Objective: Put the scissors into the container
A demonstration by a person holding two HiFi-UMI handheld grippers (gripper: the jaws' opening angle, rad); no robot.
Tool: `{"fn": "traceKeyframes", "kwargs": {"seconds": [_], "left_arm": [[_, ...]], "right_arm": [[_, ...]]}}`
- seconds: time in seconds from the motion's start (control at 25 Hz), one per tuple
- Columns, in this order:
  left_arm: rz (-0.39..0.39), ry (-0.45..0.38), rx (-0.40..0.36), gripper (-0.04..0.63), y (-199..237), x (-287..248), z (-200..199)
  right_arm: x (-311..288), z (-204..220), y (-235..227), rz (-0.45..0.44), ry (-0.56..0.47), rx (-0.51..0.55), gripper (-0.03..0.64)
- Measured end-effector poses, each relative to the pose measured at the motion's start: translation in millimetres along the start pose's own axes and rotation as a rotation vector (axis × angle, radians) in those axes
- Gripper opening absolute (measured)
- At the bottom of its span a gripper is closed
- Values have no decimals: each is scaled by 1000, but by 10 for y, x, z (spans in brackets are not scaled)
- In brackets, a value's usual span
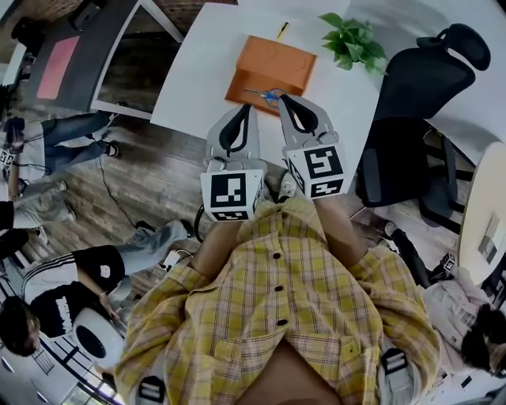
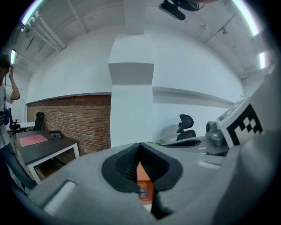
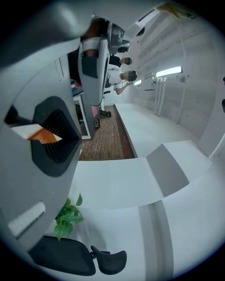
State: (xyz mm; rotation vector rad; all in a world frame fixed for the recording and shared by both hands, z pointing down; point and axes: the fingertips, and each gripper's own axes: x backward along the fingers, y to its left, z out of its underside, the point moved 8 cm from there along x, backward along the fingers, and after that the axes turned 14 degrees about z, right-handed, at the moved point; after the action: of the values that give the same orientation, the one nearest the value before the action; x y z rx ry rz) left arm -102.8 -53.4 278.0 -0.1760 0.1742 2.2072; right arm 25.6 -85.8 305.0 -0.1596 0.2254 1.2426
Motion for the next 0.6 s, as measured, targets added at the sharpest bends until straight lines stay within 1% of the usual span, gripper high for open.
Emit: {"fn": "traceKeyframes", "kwargs": {"seconds": [0.6], "left_arm": [[-1,-41,-30,0,-11,14,-147]], "right_arm": [[201,-292,11,-3,-93,0,6]]}}
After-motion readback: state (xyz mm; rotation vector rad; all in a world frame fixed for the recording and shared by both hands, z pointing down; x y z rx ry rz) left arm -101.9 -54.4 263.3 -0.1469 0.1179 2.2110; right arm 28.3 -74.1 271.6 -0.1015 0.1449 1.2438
